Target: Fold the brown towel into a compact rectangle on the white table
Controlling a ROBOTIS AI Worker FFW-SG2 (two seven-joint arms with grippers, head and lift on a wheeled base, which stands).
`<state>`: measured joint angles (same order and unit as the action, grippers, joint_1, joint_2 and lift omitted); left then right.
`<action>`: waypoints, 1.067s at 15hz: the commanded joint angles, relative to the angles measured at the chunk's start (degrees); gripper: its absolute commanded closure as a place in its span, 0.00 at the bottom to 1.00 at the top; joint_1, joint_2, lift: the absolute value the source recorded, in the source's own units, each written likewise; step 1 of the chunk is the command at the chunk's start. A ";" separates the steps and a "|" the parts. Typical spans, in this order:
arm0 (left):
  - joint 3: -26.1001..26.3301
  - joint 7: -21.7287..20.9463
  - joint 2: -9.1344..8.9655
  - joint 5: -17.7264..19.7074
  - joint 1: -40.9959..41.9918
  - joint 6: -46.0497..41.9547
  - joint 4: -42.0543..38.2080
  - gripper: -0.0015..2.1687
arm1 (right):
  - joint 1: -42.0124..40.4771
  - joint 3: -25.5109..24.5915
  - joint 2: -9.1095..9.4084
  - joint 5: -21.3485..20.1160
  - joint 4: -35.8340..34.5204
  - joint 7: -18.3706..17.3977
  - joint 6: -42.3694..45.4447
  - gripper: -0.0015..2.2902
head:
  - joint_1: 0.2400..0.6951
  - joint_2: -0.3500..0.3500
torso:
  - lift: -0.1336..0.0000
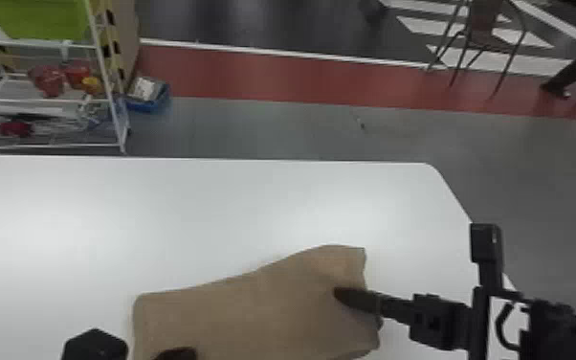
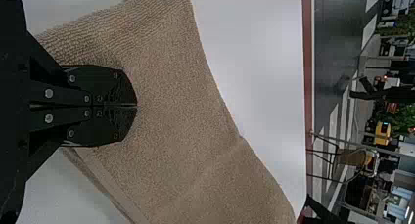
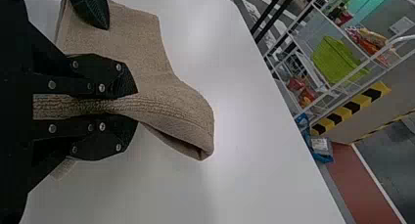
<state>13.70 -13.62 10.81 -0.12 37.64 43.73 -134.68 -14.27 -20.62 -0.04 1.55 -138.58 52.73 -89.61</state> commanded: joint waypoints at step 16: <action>-2.45 -3.87 -0.44 3.20 -5.47 10.55 -4.19 0.99 | 9.18 3.65 -2.16 -2.25 -0.37 -0.08 -0.47 0.44 | 1.00 0.23 | 0.09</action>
<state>11.40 -17.41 10.42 2.92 32.61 54.33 -138.87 -5.45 -17.75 -2.00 -0.20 -138.87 52.65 -89.61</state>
